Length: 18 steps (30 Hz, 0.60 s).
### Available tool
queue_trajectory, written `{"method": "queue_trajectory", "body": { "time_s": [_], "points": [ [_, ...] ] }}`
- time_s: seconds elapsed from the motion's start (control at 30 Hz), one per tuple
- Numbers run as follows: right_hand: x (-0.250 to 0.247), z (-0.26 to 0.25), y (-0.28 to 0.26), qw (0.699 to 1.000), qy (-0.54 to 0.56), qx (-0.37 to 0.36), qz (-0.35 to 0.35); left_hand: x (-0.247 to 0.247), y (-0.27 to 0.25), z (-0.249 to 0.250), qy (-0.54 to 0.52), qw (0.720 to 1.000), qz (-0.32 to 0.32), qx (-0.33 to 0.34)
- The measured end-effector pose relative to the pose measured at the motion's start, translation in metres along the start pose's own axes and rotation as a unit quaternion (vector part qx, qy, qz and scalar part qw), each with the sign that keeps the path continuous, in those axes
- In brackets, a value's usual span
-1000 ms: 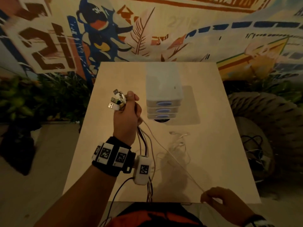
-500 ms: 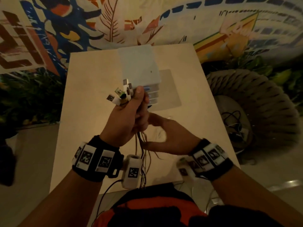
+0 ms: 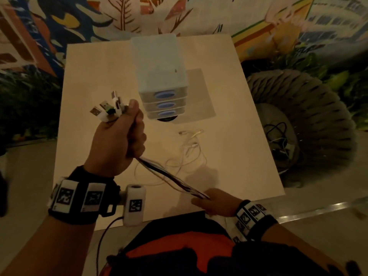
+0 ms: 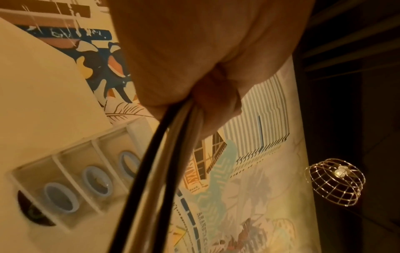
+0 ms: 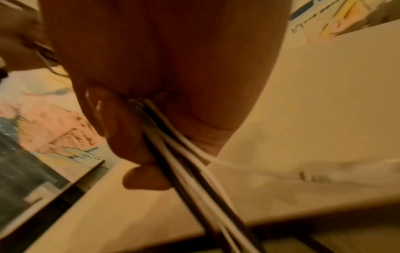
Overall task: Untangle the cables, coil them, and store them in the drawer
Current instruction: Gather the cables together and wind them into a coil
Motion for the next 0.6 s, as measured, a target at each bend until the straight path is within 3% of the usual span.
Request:
{"method": "queue_trajectory", "body": {
  "time_s": [0.1, 0.2, 0.27, 0.37, 0.47, 0.53, 0.6],
  "points": [
    [0.002, 0.030, -0.008, 1.000, -0.012, 0.028, 0.004, 0.004, 0.002, -0.020, 0.008, 0.999, 0.003, -0.032],
    [0.004, 0.040, -0.010, 0.999, -0.037, 0.000, -0.039, 0.003, 0.004, -0.034, 0.003, 0.998, 0.012, -0.054],
    [-0.009, 0.033, -0.012, 0.999, 0.005, -0.009, -0.045, -0.003, 0.005, -0.038, -0.004, 0.998, 0.027, -0.065],
    [-0.061, 0.003, -0.001, 0.996, 0.048, -0.039, 0.062, -0.014, 0.004, -0.045, -0.011, 0.996, 0.047, -0.078],
    [-0.124, -0.015, 0.026, 0.967, -0.062, 0.000, 0.248, -0.021, 0.003, -0.054, -0.028, 0.994, 0.058, -0.089],
    [-0.148, -0.021, 0.053, 0.951, -0.126, 0.043, 0.280, -0.022, 0.002, -0.061, -0.030, 0.993, 0.063, -0.095],
    [-0.155, -0.022, 0.080, 0.949, -0.173, 0.085, 0.249, -0.023, 0.000, -0.067, -0.028, 0.993, 0.063, -0.099]
  ]
}}
Point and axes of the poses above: each hand's wrist, its own y-axis towards the middle knuckle, its own x-axis out of the palm, z = x × y, the point moved 6 cm from there along y, towards the middle knuckle, and after that the axes turned 5 degrees about -x, right-handed, at the moved point
